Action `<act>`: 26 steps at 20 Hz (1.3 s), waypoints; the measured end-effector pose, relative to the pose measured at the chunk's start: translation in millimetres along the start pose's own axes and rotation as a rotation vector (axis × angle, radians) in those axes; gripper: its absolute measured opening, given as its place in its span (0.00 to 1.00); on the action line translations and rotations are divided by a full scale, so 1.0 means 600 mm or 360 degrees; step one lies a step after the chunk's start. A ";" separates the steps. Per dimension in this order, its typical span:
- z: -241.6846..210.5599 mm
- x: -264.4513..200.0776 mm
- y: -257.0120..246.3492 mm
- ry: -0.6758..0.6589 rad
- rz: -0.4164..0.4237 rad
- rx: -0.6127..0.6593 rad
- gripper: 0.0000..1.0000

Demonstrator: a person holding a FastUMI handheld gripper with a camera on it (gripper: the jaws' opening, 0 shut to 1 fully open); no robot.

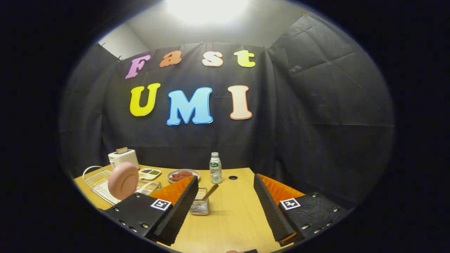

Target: Take the plate from the dish rack, then take the spoon from the basket and place it into the plate.

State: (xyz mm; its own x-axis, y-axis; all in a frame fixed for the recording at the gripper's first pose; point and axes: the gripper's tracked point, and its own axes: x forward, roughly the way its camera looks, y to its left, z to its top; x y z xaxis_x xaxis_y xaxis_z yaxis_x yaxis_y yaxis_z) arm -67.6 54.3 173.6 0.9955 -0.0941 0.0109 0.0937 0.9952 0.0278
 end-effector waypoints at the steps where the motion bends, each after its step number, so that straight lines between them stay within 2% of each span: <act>1: 0.015 0.000 0.022 -0.0008 0.0029 -0.0001 0.97; 4: 0.060 0.001 0.099 -0.0068 0.0155 -0.0031 0.97; 8: 0.084 0.017 0.216 -0.0024 0.0366 -0.0058 0.97; 14: 0.042 0.067 0.367 0.0310 0.0613 -0.0017 0.97; 19: -0.029 0.121 0.440 0.0696 0.0688 -0.0010 0.97; 26: -0.122 0.176 0.492 0.1201 0.0673 0.0096 0.98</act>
State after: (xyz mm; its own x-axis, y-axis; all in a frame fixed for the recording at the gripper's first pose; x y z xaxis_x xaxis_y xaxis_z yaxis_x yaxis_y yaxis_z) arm 66.0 340.0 109.5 0.6917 0.3475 -0.6331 -0.2657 0.9376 0.2244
